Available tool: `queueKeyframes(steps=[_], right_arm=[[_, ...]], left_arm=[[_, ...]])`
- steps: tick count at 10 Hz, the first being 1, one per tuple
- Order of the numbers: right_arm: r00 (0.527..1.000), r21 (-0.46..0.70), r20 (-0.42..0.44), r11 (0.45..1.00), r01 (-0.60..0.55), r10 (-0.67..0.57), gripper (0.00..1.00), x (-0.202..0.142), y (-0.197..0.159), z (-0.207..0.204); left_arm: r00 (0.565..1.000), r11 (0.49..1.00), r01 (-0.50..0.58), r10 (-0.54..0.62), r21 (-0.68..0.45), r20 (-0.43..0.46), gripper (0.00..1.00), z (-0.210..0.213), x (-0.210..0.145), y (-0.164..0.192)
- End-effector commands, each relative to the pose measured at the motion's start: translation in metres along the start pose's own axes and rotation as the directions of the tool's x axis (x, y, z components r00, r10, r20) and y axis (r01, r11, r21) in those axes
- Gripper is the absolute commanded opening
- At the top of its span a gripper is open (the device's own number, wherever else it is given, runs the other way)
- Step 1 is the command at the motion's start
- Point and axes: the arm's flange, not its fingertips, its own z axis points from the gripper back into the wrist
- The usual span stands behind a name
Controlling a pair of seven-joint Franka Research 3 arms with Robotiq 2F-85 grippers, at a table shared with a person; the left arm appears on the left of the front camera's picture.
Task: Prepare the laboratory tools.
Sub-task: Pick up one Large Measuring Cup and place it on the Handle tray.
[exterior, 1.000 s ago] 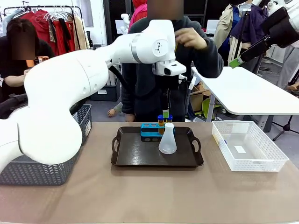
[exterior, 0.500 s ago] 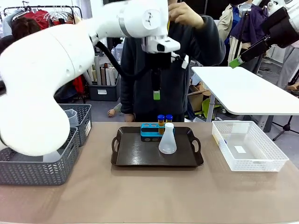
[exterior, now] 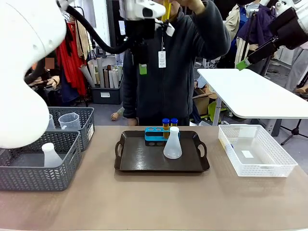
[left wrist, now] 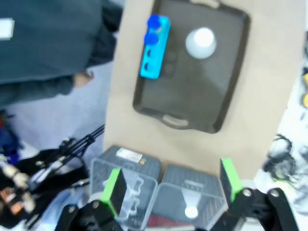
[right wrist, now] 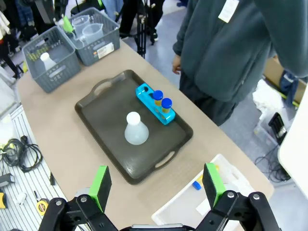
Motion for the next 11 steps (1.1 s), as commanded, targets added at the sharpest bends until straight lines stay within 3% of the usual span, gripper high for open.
queueKeyframes(steps=[1, 6, 9, 11], right_arm=[[1.0, 0.013, 0.019, 1.0, 0.0, 0.0, 1.0, 0.001, -0.001, 0.001], [1.0, 0.013, 0.019, 1.0, 0.0, 0.0, 1.0, 0.001, -0.001, 0.001], [1.0, 0.013, 0.019, 1.0, 0.0, 0.0, 1.0, 0.001, -0.001, 0.001], [1.0, 0.013, 0.019, 1.0, 0.0, 0.0, 1.0, 0.001, -0.001, 0.001]], left_arm=[[0.99, 0.991, -0.13, 0.132, 0.038, -0.041, 1.0, -0.031, -0.087, -0.058], [0.91, 0.936, -0.341, 0.352, 0.089, -0.218, 1.0, 0.0, -0.184, -0.08], [0.846, 0.892, -0.45, 0.416, -0.03, -0.335, 1.0, 0.003, -0.226, -0.077], [0.829, 0.87, -0.484, 0.42, -0.097, -0.37, 1.0, 0.004, -0.238, -0.068]])
